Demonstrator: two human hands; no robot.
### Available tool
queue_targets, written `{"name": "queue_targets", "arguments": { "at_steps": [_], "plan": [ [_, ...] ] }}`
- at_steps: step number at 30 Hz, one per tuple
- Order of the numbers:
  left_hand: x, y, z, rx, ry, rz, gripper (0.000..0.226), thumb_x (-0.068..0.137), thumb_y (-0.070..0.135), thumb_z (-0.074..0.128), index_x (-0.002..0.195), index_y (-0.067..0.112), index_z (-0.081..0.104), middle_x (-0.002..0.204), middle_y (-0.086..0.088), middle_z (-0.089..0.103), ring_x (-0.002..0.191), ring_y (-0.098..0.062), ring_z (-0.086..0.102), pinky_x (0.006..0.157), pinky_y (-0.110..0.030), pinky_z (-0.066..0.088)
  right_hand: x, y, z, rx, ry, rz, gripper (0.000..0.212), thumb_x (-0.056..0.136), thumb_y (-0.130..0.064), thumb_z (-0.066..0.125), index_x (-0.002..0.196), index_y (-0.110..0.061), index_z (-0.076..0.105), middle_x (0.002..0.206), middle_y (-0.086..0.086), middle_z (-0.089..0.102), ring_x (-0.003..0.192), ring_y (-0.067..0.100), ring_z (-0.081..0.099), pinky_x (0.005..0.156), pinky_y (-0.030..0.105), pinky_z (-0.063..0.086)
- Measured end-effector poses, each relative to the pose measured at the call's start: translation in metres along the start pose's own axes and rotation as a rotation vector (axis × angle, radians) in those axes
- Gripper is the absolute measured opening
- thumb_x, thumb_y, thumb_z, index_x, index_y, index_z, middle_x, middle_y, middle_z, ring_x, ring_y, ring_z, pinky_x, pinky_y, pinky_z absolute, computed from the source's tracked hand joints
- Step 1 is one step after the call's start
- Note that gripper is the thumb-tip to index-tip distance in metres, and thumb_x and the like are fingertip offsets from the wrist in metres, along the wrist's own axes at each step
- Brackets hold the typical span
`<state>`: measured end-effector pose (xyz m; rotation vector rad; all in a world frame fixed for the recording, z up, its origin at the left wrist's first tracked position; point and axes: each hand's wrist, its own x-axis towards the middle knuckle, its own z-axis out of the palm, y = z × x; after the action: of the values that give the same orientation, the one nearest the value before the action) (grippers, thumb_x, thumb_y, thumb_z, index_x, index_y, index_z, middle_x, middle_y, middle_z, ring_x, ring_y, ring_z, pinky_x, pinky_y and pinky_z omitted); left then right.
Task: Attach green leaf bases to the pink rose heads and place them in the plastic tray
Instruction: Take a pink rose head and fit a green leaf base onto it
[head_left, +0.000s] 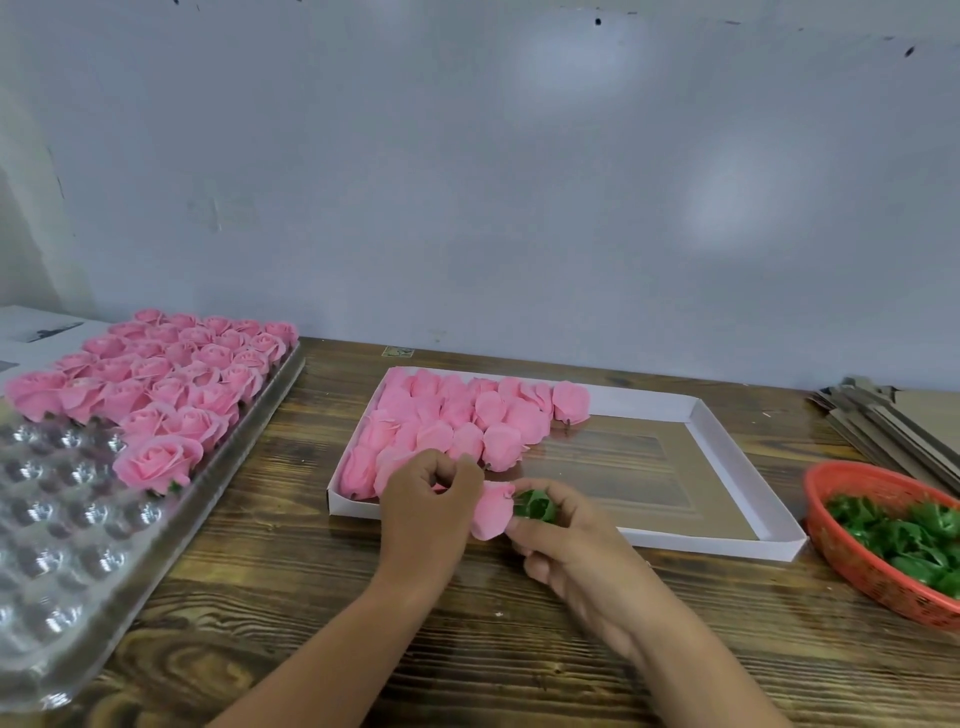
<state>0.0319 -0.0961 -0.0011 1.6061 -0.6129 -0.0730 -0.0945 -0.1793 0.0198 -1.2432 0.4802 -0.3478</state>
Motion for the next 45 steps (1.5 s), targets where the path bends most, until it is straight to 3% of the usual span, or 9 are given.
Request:
{"name": "queue_targets", "arguments": {
  "at_steps": [4,8,10,18,23,28,34,40,45],
  "plan": [
    [0.001,-0.001,-0.001,0.0,0.007,-0.01,0.031,0.091,0.019,0.064,0.061,0.012,0.057,0.053,0.013,0.051,0.056,0.003,0.05,0.055,-0.008,0.042,0.002,0.001,-0.002,-0.059,0.025,0.008,0.02,0.093,-0.011,0.064,0.111,-0.018,0.071,0.078,0.005,0.06,0.061,0.008,0.051,0.055,0.021,0.045],
    [0.002,-0.003,0.0,0.014,0.016,-0.014,0.032,0.091,0.021,0.064,0.062,0.011,0.057,0.054,0.013,0.052,0.056,0.004,0.05,0.056,-0.008,0.042,0.007,0.004,-0.003,-0.242,0.238,-0.028,0.024,0.101,-0.015,0.043,0.111,-0.029,0.06,0.083,-0.002,0.069,0.051,0.008,0.05,0.047,0.021,0.04],
    [0.002,-0.003,0.001,0.017,0.018,-0.017,0.032,0.091,0.021,0.064,0.063,0.007,0.058,0.052,0.013,0.051,0.055,0.003,0.049,0.054,-0.008,0.042,0.008,0.005,-0.002,-0.28,0.278,-0.019,0.025,0.101,-0.017,0.039,0.111,-0.033,0.056,0.071,-0.009,0.068,0.047,0.007,0.048,0.044,0.02,0.037],
    [-0.002,0.0,0.001,0.006,-0.01,0.015,0.032,0.09,0.021,0.063,0.059,0.016,0.056,0.052,0.014,0.052,0.056,0.003,0.05,0.056,-0.007,0.041,0.003,0.005,0.008,-0.327,0.256,0.007,0.023,0.101,-0.019,0.041,0.107,-0.033,0.059,0.073,-0.001,0.054,0.051,0.005,0.047,0.047,0.021,0.037],
    [-0.007,0.002,0.002,0.003,-0.031,0.055,0.029,0.087,0.024,0.063,0.06,0.019,0.057,0.057,0.014,0.057,0.06,0.004,0.054,0.059,-0.007,0.043,0.001,0.009,0.01,-0.472,0.338,-0.185,0.027,0.097,-0.011,0.05,0.105,-0.036,0.057,0.083,-0.008,0.063,0.072,0.007,0.055,0.069,0.027,0.045],
    [-0.004,0.001,0.001,0.012,-0.007,0.048,0.031,0.089,0.021,0.063,0.06,0.015,0.057,0.055,0.012,0.054,0.058,0.001,0.051,0.058,-0.01,0.043,-0.003,0.005,0.012,-0.353,0.292,-0.208,0.035,0.091,-0.001,0.055,0.102,-0.031,0.07,0.067,-0.012,0.065,0.056,0.0,0.057,0.055,0.017,0.047],
    [-0.003,0.0,-0.001,0.011,0.019,0.037,0.032,0.091,0.017,0.064,0.06,0.013,0.056,0.053,0.014,0.052,0.057,0.002,0.051,0.057,-0.009,0.043,-0.003,0.006,0.012,-0.302,0.269,-0.175,0.034,0.095,-0.009,0.053,0.115,-0.033,0.066,0.08,-0.007,0.064,0.062,0.001,0.056,0.057,0.019,0.045],
    [-0.007,0.002,0.002,0.004,0.013,0.059,0.031,0.091,0.018,0.064,0.061,0.012,0.057,0.054,0.013,0.053,0.057,0.002,0.05,0.056,-0.008,0.041,-0.001,0.006,0.008,-0.342,0.346,-0.14,0.019,0.1,-0.022,0.051,0.1,-0.03,0.068,0.058,-0.012,0.058,0.052,-0.001,0.052,0.051,0.018,0.044],
    [-0.01,0.005,0.002,-0.03,0.005,0.064,0.031,0.091,0.016,0.064,0.062,0.01,0.057,0.053,0.012,0.051,0.055,0.001,0.049,0.055,-0.009,0.042,0.001,0.01,0.009,-0.406,0.33,-0.078,0.035,0.103,-0.018,0.04,0.089,-0.028,0.07,0.052,-0.009,0.055,0.048,-0.001,0.05,0.048,0.015,0.043]
  ]
}}
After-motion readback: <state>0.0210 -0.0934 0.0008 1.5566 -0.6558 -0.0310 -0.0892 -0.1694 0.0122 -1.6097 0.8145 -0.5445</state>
